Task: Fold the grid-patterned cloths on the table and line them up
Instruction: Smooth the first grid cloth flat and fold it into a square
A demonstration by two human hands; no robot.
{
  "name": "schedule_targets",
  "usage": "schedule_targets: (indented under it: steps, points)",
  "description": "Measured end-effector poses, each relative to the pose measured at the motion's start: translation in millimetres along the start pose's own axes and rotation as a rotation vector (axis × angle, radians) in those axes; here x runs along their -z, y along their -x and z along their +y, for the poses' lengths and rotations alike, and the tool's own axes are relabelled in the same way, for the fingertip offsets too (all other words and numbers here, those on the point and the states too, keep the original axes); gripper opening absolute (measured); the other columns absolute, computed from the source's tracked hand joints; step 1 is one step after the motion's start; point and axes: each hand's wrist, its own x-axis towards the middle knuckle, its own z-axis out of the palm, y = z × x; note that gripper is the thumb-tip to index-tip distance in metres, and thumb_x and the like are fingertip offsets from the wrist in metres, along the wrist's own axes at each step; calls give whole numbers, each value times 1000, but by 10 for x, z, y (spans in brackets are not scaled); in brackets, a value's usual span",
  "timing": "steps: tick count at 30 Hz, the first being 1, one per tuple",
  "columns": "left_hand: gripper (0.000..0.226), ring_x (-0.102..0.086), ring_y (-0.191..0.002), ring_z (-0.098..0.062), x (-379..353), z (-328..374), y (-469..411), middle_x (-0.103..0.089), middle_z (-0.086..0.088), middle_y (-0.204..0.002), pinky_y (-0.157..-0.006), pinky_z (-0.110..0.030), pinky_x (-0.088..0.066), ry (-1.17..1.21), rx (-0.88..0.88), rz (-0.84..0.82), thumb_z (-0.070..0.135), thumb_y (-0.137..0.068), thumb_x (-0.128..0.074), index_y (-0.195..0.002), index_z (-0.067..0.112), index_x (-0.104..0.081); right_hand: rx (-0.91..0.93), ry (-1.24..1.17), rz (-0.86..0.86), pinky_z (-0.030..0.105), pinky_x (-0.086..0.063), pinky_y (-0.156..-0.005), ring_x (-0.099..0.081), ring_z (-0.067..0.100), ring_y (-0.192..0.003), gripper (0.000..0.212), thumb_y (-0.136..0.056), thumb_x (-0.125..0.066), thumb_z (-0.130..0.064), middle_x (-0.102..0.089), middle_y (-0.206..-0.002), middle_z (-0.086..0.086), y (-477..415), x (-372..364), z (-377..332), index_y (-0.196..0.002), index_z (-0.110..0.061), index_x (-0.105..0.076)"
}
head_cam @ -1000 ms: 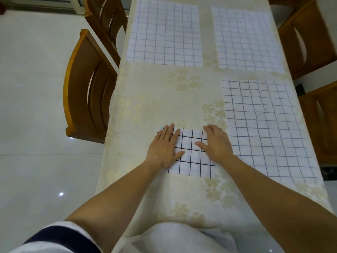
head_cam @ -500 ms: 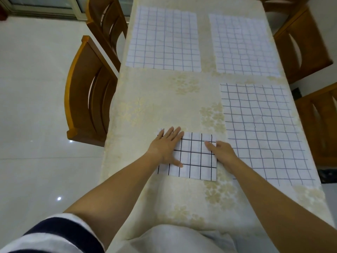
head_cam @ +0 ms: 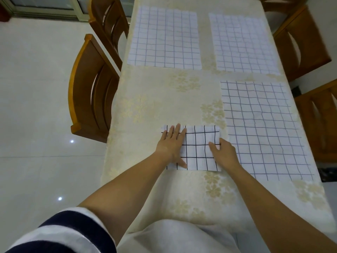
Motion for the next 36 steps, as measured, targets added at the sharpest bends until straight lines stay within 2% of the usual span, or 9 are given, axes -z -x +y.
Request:
schedule_targets:
  steps: [2, 4, 7, 13, 17, 22, 27, 31, 36]
  points:
    - [155, 27, -151, -33, 18, 75, -10, 33, -10, -163, -124, -53, 9, -24, 44, -33, 71, -61, -83, -156, 17, 27, 24, 11, 47, 12, -33, -53, -54, 15, -69, 16, -99, -58, -28, -58, -74, -6, 50, 19, 2, -86, -19, -60]
    - [158, 30, -150, -35, 38, 142, -24, 37, -12, -161, -123, -56, 11, -39, 94, -67, 68, -60, -85, -154, 16, 31, 71, 45, 80, 13, -34, -48, -46, 11, -58, 26, -98, -58, -25, -48, -64, -7, 103, 21, -61, -74, -24, -49]
    - [164, 35, -147, -35, 43, 215, -44, 43, -12, -157, -117, -57, 17, -32, 136, -105, 69, -57, -87, -150, 15, 37, 116, 129, 65, 14, -28, -47, -49, 4, -60, 16, -99, -56, -26, -53, -66, -7, 147, -10, -196, -85, -18, -54]
    - [163, 35, -147, -32, -18, 153, -54, 41, -8, -159, -117, -55, 20, 66, 106, -52, 79, -54, -81, -153, 19, 33, 115, 132, 45, 27, -30, -48, -48, 15, -56, 27, -99, -55, -25, -49, -61, 0, 138, -61, -338, -75, -18, -43]
    - [151, 27, -152, -27, -41, 122, -51, 30, -4, -165, -123, -51, 12, 117, 102, 35, 72, -61, -82, -157, 24, 24, 110, 121, 18, 19, -27, -48, -46, 6, -57, 28, -99, -56, -24, -47, -63, -5, 118, -18, -341, -74, -21, -43]
    - [152, 7, -155, -33, 88, 233, -84, 10, -8, -166, -125, -55, -8, 11, 155, 27, 68, -53, -89, -160, 28, 11, 93, -2, -44, 24, -35, -59, -46, 5, -61, 9, -99, -57, -21, -48, -66, -11, 84, 53, -353, -90, -19, -55]
    - [158, 15, -154, -38, 203, 418, -139, 23, -13, -164, -122, -62, -9, -82, 253, -113, 62, -58, -91, -156, 21, 26, 126, -9, -63, 18, -30, -52, -41, 6, -55, 28, -98, -57, -22, -44, -60, -9, 87, 46, -395, -73, -29, -46]
    - [158, 19, -152, -40, 175, 431, -135, 27, -15, -164, -122, -64, -5, -76, 260, -114, 61, -60, -90, -155, 19, 29, 152, -3, -76, 24, -38, -57, -50, 7, -58, 8, -98, -57, -24, -60, -68, -6, 65, -46, -402, -92, -26, -61]
    - [156, 9, -154, -40, 112, 273, -78, 11, -12, -167, -124, -59, -4, -36, 178, 15, 70, -56, -86, -158, 16, 18, 225, 42, -88, 8, -38, -54, -57, 0, -68, 22, -99, -55, -22, -62, -78, -15, 80, -154, -468, -119, -19, -63]
